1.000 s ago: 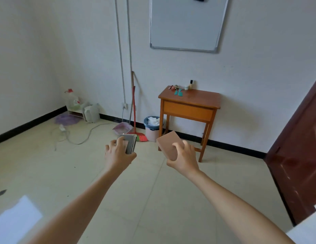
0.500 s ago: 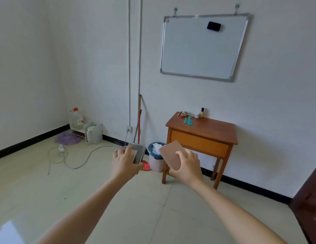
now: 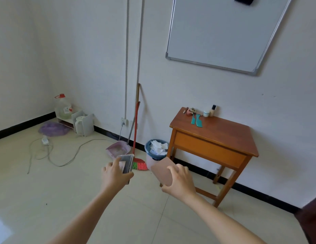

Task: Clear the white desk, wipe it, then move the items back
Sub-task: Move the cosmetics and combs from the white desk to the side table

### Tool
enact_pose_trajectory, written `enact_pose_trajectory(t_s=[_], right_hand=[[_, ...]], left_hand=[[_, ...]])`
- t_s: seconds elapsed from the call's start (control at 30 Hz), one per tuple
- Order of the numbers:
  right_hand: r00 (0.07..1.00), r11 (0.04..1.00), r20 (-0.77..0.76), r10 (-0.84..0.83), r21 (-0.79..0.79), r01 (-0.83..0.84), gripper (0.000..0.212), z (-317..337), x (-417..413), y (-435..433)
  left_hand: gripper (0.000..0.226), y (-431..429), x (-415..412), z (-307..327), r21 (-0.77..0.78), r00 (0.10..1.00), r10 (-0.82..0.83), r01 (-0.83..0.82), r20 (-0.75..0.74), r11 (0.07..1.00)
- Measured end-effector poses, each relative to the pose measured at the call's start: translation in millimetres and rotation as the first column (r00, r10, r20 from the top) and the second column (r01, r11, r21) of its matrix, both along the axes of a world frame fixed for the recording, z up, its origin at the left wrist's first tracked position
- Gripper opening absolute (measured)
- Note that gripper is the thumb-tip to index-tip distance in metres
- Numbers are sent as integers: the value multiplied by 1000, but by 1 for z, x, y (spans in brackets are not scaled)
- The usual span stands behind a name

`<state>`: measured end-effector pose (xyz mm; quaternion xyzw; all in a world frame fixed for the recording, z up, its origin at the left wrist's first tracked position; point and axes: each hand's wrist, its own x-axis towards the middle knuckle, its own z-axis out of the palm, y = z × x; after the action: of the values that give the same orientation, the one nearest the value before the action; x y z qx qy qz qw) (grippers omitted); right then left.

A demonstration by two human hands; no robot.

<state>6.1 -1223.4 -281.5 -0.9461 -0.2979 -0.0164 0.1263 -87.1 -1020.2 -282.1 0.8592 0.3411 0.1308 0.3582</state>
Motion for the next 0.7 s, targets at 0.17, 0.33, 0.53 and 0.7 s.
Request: enact_pose_trajectory(t_s=[0.17, 0.33, 0.53, 0.7], right_hand=[[992, 992, 23, -126, 20, 125, 64, 20, 78, 39], [965, 961, 6, -264, 88, 262, 65, 22, 127, 56], [900, 908, -132, -416, -10, 418, 66, -16, 158, 19], [850, 855, -124, -511, 25, 518, 67, -29, 217, -25]], left_hand=[[73, 51, 87, 11, 11, 995, -99, 99, 24, 995], [71, 77, 172, 13, 2, 986, -167, 167, 16, 986], [69, 35, 243, -28, -39, 926, -366, 363, -90, 931], [68, 3, 321, -34, -5, 888, -448, 450, -104, 893]])
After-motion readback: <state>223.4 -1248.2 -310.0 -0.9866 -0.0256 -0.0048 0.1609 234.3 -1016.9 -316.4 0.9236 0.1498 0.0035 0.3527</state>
